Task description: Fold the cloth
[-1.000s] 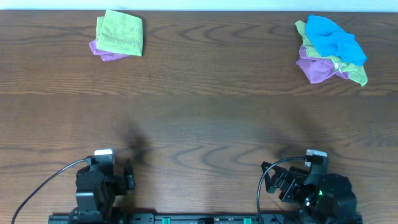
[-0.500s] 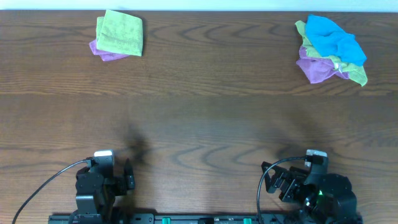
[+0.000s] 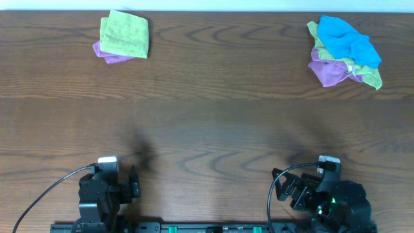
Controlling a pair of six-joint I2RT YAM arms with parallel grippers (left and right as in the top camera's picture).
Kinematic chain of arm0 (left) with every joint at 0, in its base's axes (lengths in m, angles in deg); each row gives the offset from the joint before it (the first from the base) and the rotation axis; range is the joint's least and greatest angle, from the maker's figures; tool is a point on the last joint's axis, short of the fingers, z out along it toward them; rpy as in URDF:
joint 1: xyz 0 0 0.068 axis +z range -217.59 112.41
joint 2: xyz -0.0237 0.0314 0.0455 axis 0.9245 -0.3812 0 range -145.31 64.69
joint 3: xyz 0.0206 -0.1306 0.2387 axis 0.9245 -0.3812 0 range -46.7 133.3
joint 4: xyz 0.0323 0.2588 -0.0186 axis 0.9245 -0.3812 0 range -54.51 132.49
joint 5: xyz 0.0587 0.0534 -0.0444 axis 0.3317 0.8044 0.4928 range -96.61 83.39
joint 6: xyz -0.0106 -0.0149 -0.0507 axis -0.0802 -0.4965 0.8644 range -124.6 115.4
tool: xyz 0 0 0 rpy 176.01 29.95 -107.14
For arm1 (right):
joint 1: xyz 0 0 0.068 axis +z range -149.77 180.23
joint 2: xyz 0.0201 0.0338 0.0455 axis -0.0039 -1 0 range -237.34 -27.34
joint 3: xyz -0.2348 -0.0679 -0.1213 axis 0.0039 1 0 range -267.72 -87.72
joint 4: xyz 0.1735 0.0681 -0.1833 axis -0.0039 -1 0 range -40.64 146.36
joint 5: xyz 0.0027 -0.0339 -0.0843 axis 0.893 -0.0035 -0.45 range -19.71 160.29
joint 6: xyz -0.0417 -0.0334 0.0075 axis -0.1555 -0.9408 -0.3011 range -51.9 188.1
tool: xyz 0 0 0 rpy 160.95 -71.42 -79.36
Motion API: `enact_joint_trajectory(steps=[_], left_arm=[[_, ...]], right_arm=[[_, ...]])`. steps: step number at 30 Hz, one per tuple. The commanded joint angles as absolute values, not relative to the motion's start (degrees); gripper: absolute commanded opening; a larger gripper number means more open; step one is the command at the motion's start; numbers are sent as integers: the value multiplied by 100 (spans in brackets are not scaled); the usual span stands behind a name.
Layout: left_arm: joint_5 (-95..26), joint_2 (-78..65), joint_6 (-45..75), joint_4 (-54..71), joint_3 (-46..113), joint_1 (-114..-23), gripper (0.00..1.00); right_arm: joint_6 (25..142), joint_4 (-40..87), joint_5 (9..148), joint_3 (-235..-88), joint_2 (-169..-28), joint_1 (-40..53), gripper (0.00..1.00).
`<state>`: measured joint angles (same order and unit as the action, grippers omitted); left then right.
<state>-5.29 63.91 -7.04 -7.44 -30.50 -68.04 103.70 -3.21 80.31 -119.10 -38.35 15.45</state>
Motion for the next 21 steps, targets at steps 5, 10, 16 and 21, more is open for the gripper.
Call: enact_joint_trajectory(steps=[5, 10, 16, 21], left_arm=[[-472, 6448, -782, -998, -3192, -6784, 95], [-472, 6448, -782, -998, -3192, -6784, 95], [-472, 6448, -782, -998, -3192, -6784, 96], [-472, 6448, -782, -998, -3192, -6784, 95]], right_arm=[[10365, -351, 7802, -11906, -3811, 1514, 99], [10450, -255, 7107, -11899, -3811, 1514, 99], [9242, 151, 6364, -11606, -3809, 1466, 99], [8180, 715, 6364, -11123, -3747, 1134, 99]])
